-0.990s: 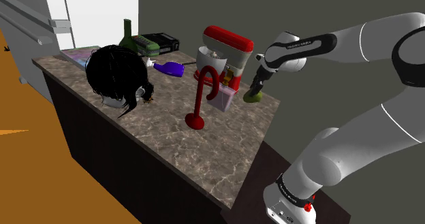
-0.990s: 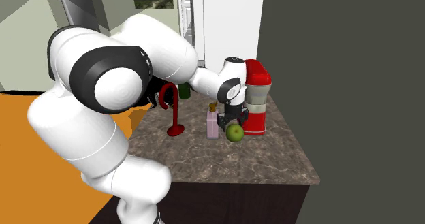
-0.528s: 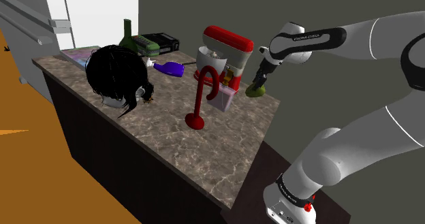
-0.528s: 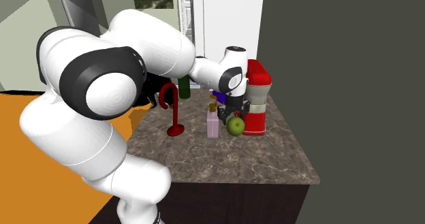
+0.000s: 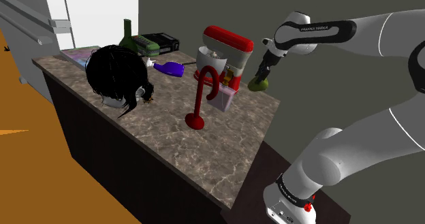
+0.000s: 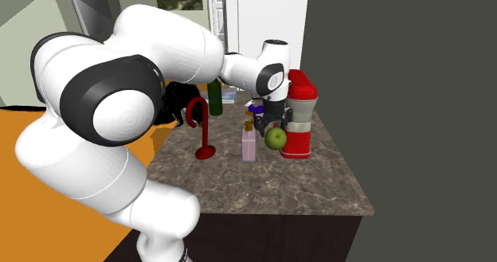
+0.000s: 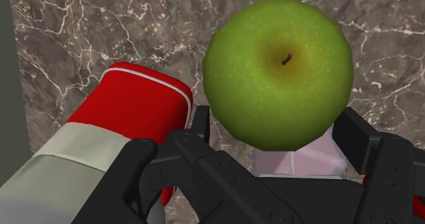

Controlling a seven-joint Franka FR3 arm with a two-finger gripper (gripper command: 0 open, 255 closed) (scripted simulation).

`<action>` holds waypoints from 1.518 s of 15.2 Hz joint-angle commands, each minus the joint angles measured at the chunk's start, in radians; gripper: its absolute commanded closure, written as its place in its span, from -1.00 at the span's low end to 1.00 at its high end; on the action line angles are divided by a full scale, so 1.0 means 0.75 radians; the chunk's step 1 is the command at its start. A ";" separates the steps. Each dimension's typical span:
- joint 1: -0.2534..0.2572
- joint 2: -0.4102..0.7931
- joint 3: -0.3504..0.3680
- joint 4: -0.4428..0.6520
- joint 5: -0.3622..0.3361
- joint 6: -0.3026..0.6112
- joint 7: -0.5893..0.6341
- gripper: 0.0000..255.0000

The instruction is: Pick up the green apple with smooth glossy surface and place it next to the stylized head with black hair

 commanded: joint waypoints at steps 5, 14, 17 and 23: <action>0.001 -0.021 0.014 0.091 0.000 -0.111 0.006 1.00; 0.006 -0.034 0.035 0.240 0.006 -0.273 0.014 1.00; 0.009 -0.033 0.040 0.295 0.009 -0.327 0.015 1.00; 0.015 -0.022 0.049 0.411 0.018 -0.433 0.016 1.00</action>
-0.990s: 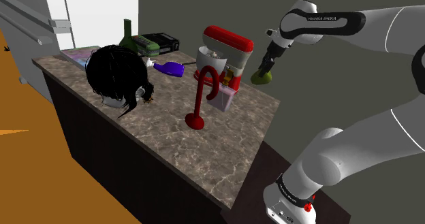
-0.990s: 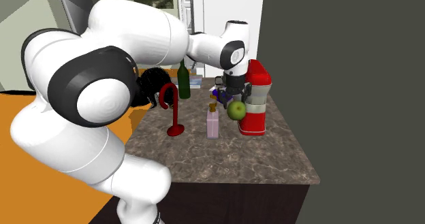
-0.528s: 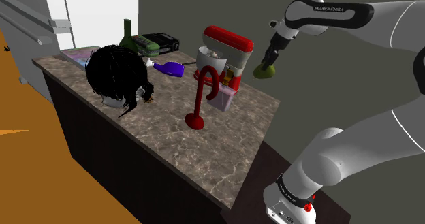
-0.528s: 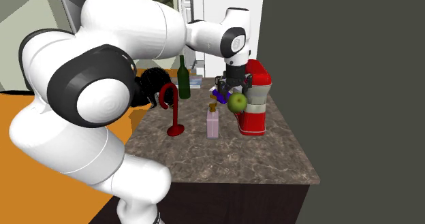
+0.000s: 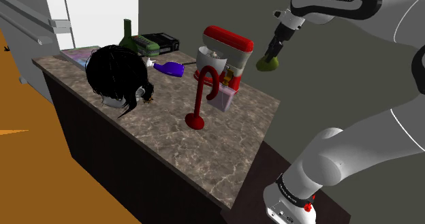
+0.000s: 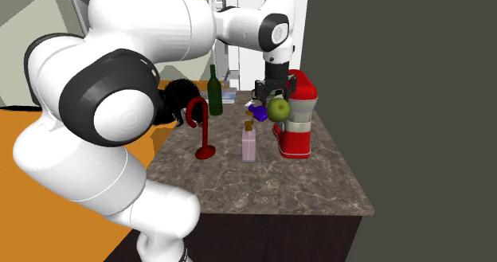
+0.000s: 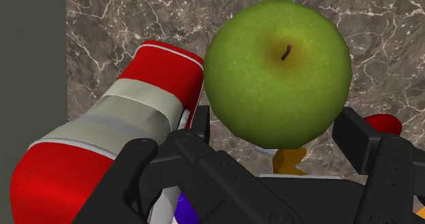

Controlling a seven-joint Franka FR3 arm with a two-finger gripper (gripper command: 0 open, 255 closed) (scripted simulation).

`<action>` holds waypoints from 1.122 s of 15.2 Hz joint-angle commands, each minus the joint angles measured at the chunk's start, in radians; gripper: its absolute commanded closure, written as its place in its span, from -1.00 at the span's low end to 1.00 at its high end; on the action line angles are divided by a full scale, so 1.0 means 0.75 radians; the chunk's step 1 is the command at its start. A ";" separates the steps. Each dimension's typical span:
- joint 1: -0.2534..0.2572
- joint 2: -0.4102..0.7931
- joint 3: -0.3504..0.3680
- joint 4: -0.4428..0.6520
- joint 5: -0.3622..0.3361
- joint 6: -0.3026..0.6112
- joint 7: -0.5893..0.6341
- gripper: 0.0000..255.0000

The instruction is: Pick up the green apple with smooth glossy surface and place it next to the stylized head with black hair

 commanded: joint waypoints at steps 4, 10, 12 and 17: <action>0.006 0.013 0.007 0.104 0.008 -0.093 0.001 1.00; 0.014 0.042 0.009 0.239 0.021 -0.199 -0.003 1.00; 0.017 0.055 0.009 0.286 0.026 -0.235 -0.005 1.00; 0.023 0.092 0.005 0.413 0.040 -0.326 -0.012 1.00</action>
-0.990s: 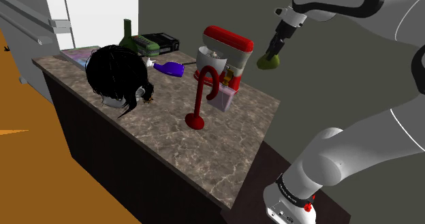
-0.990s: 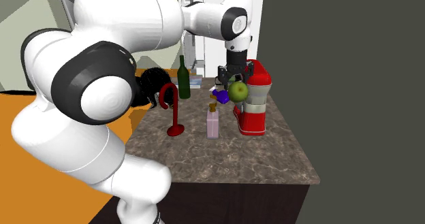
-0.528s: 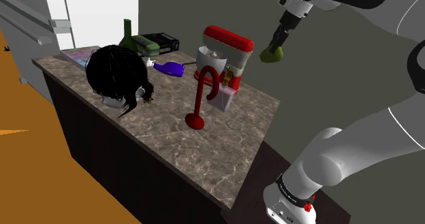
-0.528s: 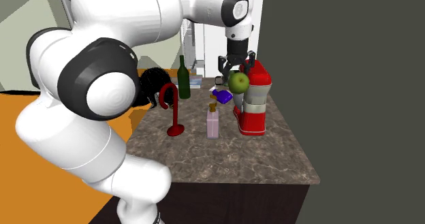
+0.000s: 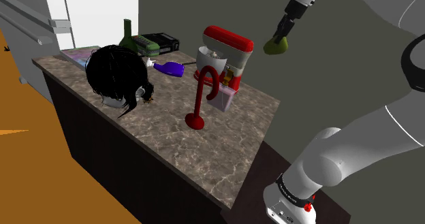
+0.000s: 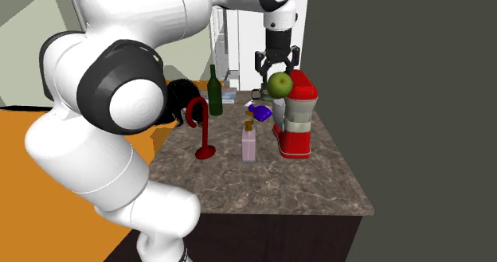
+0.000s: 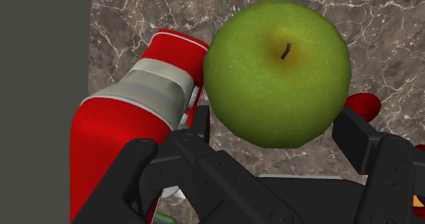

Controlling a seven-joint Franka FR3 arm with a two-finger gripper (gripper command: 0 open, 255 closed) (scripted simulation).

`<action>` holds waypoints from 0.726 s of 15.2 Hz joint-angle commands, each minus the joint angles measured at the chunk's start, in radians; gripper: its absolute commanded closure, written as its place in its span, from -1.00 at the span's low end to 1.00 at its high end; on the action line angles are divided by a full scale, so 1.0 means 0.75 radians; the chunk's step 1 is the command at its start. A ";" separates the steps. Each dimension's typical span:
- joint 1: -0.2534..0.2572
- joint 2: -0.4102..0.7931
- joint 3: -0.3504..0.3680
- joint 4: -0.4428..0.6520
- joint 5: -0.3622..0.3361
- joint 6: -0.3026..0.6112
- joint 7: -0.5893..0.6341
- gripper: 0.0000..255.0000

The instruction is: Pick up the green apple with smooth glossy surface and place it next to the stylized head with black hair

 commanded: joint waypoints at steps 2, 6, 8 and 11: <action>0.011 0.007 0.023 0.023 0.005 -0.017 0.032 1.00; 0.048 0.003 0.120 0.002 0.014 -0.005 0.165 1.00; 0.068 0.009 0.165 0.001 0.021 0.001 0.230 1.00; 0.099 0.029 0.230 0.011 0.032 0.008 0.324 1.00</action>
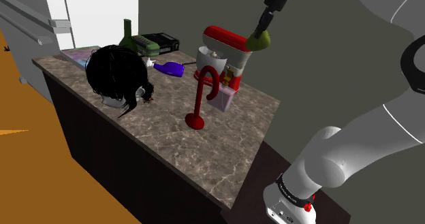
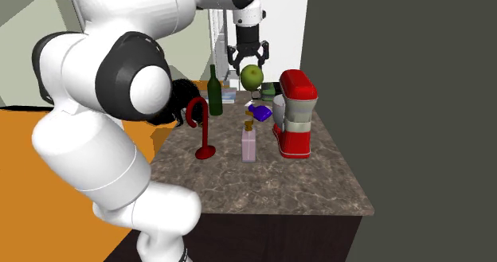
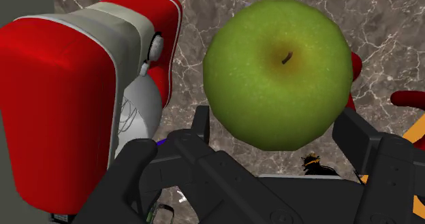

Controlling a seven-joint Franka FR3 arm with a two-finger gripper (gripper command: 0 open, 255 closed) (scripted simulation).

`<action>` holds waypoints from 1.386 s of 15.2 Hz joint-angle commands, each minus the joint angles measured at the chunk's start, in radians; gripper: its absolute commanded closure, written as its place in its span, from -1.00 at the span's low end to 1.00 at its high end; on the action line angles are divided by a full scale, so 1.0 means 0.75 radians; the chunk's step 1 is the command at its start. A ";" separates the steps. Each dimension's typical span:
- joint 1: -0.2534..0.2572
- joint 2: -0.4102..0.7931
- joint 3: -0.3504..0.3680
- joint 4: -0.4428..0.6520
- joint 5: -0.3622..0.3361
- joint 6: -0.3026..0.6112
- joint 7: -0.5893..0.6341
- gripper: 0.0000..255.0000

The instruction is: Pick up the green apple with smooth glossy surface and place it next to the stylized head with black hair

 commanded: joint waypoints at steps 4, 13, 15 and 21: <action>0.055 0.045 0.110 0.034 0.017 0.007 0.163 1.00; 0.155 0.227 0.273 0.214 0.034 0.003 0.422 1.00; 0.178 0.282 0.305 0.274 0.032 -0.005 0.478 1.00; 0.254 0.483 0.392 0.517 0.013 -0.050 0.637 1.00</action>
